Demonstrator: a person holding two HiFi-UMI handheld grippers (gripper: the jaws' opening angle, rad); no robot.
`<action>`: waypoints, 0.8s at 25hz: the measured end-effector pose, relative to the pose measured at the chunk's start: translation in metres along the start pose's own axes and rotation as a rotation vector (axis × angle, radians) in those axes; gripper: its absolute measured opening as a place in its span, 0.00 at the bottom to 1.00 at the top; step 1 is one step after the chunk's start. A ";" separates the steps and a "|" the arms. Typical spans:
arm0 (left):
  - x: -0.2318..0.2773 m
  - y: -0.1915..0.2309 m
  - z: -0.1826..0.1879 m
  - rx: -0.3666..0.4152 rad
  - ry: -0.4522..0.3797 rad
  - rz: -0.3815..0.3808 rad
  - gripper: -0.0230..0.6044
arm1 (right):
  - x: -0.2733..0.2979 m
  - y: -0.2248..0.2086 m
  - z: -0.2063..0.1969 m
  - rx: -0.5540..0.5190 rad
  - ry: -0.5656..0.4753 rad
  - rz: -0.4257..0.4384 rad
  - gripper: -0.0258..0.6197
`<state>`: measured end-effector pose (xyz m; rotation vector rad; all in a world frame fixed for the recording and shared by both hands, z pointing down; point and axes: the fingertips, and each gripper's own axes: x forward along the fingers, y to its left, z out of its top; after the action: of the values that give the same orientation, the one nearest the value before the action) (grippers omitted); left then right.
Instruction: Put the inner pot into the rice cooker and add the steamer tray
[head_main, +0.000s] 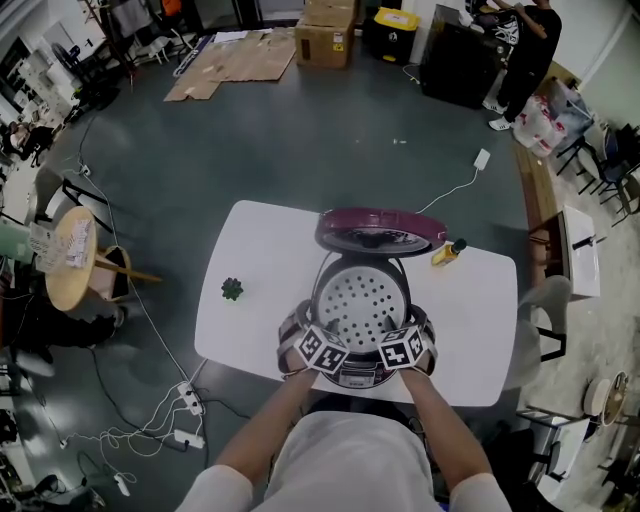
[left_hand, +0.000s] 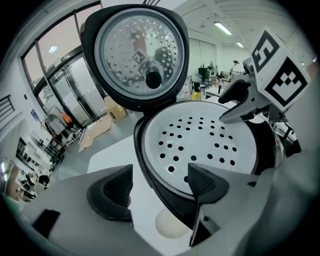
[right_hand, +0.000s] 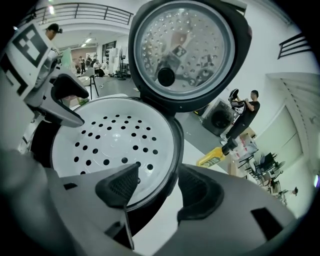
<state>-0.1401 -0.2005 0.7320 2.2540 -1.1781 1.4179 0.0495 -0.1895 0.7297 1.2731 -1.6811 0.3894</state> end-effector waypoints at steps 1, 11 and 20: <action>-0.002 0.000 0.001 -0.007 -0.011 -0.002 0.61 | -0.002 0.000 0.001 0.003 -0.009 -0.001 0.45; -0.039 -0.007 0.022 -0.162 -0.172 -0.087 0.55 | -0.041 -0.009 0.017 0.075 -0.147 0.019 0.42; -0.081 -0.023 0.039 -0.249 -0.264 -0.101 0.44 | -0.085 -0.020 0.022 0.107 -0.259 0.051 0.34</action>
<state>-0.1145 -0.1666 0.6493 2.3318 -1.2191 0.9011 0.0562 -0.1660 0.6434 1.4095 -1.9346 0.3605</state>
